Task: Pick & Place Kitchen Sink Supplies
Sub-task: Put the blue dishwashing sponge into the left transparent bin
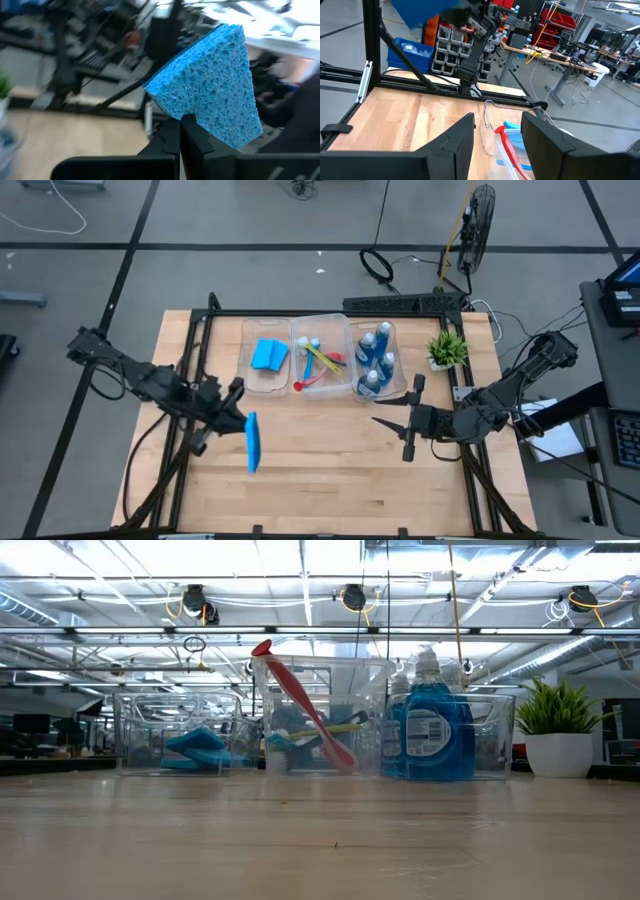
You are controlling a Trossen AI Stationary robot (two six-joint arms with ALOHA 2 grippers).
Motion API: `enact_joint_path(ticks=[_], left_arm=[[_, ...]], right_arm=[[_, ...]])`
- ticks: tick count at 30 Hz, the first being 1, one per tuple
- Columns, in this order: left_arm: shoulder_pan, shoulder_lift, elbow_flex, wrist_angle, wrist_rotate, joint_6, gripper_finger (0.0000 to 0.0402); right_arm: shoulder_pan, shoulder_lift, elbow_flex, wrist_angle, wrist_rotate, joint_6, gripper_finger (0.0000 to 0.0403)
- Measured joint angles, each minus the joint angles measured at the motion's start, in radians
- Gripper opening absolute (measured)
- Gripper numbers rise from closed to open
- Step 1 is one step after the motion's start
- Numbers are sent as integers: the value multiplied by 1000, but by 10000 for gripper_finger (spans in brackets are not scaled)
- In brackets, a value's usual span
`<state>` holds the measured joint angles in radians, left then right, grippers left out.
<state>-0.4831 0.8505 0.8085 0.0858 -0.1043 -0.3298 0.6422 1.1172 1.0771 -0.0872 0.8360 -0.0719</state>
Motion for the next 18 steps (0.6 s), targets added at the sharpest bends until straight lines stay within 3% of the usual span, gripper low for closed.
enact_joint_path(ticks=[18], left_arm=[[0,0,0,387,343,247,0]], right_arm=[[0,0,0,-1,0,-19,153]])
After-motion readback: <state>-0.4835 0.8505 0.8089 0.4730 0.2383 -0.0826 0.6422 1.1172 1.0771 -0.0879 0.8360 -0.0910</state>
